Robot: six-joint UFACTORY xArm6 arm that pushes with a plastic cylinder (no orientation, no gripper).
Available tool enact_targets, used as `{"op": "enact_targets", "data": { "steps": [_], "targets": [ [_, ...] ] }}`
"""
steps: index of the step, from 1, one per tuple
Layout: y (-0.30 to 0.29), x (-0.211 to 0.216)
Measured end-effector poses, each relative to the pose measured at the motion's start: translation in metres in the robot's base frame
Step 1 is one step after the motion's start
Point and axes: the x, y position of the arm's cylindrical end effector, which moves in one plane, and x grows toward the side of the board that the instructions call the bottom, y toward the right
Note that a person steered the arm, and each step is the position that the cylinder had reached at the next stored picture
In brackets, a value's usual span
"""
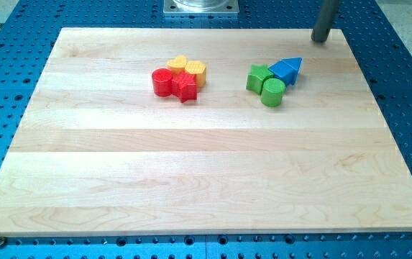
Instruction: Move the triangle and the green blocks towards the bottom right corner
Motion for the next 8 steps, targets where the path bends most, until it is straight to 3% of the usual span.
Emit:
{"op": "enact_targets", "data": {
  "steps": [2, 5, 7, 8],
  "targets": [
    [-0.072, 0.049],
    [-0.074, 0.226],
    [-0.051, 0.232],
    [-0.047, 0.27]
  ]
}}
